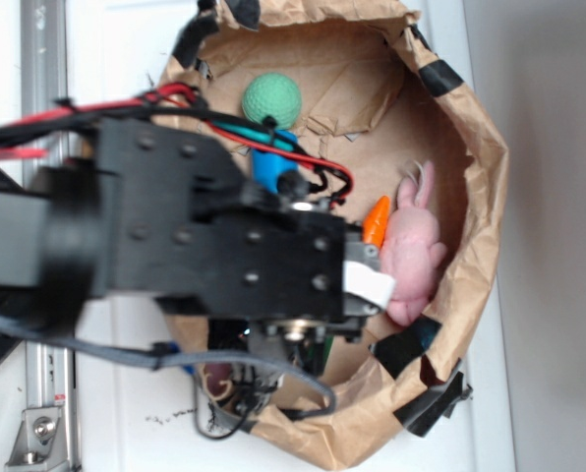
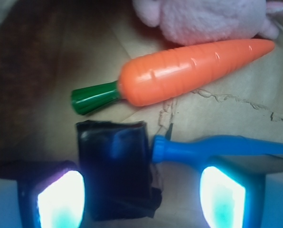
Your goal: Grab the black box.
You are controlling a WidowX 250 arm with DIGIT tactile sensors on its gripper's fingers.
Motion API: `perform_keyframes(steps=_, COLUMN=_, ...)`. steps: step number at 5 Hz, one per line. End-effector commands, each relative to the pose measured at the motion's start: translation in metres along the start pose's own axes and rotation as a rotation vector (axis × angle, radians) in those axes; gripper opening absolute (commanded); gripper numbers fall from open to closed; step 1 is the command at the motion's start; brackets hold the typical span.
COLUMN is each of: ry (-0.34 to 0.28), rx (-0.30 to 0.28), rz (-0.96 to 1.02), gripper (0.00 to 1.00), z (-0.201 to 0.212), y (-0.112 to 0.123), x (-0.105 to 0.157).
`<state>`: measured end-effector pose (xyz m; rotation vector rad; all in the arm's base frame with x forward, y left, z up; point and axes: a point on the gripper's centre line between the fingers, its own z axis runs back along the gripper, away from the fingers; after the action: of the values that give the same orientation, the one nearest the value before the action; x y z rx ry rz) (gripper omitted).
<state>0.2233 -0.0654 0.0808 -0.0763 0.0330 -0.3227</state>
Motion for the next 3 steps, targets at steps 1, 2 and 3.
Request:
perform_keyframes(steps=1, ry=-0.022, rx=-0.003, rz=-0.047, gripper=1.0, z=0.005, y=-0.01, x=-0.004)
perform_keyframes(steps=2, ry=-0.059, rx=0.026, rz=0.046, gripper=1.0, z=0.016, y=0.021, x=-0.001)
perform_keyframes(steps=3, ry=-0.023, rx=0.048, rz=0.015, gripper=1.0, z=0.003, y=0.015, x=0.006)
